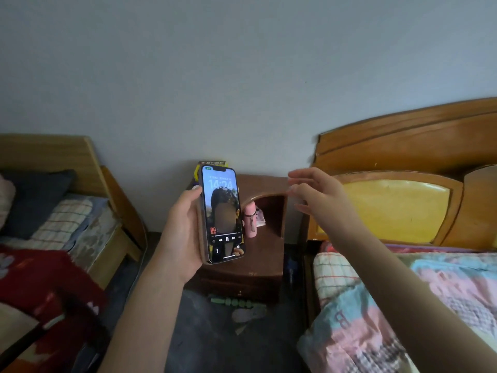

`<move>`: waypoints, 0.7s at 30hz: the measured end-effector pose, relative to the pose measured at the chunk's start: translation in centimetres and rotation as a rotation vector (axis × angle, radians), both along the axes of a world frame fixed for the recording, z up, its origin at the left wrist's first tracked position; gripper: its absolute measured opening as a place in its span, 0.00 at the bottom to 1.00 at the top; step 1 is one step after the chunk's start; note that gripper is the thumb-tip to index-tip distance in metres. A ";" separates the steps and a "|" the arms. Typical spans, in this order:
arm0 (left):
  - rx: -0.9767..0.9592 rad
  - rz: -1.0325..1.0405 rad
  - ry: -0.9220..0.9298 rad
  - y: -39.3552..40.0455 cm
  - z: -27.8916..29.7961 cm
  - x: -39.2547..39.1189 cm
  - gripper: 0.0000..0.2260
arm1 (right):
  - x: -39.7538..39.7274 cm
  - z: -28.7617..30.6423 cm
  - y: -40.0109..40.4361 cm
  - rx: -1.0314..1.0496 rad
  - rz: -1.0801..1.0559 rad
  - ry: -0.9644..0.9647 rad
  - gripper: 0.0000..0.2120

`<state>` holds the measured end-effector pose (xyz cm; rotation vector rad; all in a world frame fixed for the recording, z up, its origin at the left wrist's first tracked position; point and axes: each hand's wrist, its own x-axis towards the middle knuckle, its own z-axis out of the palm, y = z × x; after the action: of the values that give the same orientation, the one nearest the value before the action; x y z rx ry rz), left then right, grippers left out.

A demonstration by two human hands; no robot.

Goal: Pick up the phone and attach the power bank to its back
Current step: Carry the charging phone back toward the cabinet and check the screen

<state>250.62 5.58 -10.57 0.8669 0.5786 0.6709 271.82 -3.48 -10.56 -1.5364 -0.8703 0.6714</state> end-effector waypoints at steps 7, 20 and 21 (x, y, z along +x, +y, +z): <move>0.037 0.137 0.108 4.7 -0.4 0.8 0.25 | 1.7 -0.4 5.0 -0.031 0.066 0.018 0.10; -0.024 0.234 0.100 16.4 -2.5 1.5 0.23 | -1.7 -0.6 19.0 -0.291 0.449 -0.160 0.27; -0.034 0.245 0.111 17.6 -2.7 1.3 0.24 | -2.3 -0.5 20.4 -0.319 0.481 -0.173 0.29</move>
<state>251.92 23.20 -13.23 0.8118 0.8021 0.8358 269.49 16.95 -11.11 -1.6980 -1.3361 1.0750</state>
